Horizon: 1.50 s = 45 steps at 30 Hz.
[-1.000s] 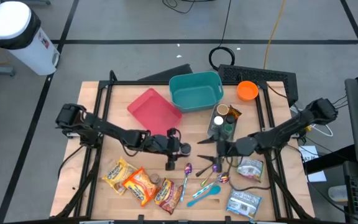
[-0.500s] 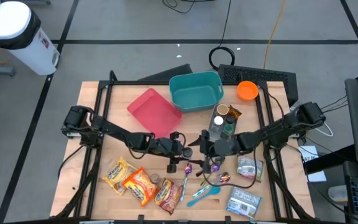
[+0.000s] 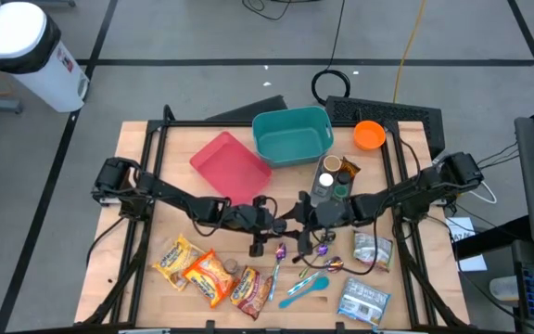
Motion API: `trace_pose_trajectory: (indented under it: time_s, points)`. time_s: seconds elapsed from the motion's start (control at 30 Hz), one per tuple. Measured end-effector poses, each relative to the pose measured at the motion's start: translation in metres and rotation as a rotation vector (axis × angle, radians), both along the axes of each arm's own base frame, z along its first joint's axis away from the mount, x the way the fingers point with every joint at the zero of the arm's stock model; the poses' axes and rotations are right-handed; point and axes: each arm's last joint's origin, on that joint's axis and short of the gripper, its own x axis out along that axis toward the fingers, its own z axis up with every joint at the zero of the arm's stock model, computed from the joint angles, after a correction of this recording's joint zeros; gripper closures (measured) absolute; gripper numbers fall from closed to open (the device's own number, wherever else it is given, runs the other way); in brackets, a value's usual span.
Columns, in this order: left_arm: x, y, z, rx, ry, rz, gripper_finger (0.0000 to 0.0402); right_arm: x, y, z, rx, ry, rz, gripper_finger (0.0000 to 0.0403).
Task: Pick & Place Food Item
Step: Put the black spice bottle into the gray bin
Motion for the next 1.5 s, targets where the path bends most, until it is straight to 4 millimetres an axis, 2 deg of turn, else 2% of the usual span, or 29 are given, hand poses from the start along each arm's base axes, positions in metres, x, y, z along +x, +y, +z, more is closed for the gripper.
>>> trace_pose_trajectory:
  time_s: [0.07, 0.33, 0.47, 0.63, 0.73, 0.83, 0.97, 1.1, 1.5]
  points:
    - [0.0, 0.0, 0.0, -0.004, 0.0, 0.003, 0.0233, 0.0, 0.001, 0.001, 0.0, -0.011, 0.029, 0.022]
    - [-0.001, 0.0, 0.004, -0.026, -0.006, 0.0, 0.013, 0.0, 0.0, 0.004, 0.0, -0.025, 0.054, 0.022]
    - [-0.008, 0.001, 0.025, -0.034, -0.039, -0.002, 0.0089, -0.011, -0.003, 0.02, 0.009, -0.028, 0.052, 0.022]
    - [-0.021, 0.003, 0.057, -0.061, -0.102, 0.002, 0.0058, -0.037, -0.005, 0.041, 0.028, 0.016, 0.033, 0.022]
    - [-0.028, 0.004, 0.074, -0.092, -0.153, 0.01, 0.0048, -0.055, -0.002, 0.046, -0.005, 0.017, -0.029, 0.022]
    - [-0.032, 0.005, 0.082, -0.113, -0.175, 0.017, 0.0042, -0.074, 0.001, 0.05, -0.044, 0.0, -0.09, 0.022]
    - [-0.032, 0.006, 0.087, -0.113, -0.209, 0.016, 0.0044, -0.098, 0.003, 0.058, -0.091, -0.028, -0.203, 0.022]
    - [-0.031, 0.006, 0.087, -0.118, -0.215, 0.019, 0.005, -0.115, -0.002, 0.052, -0.142, 0.007, -0.346, 0.022]
    - [-0.031, 0.006, 0.086, -0.115, -0.21, 0.024, 0.0039, -0.122, -0.027, 0.031, -0.149, 0.072, -0.489, 0.022]
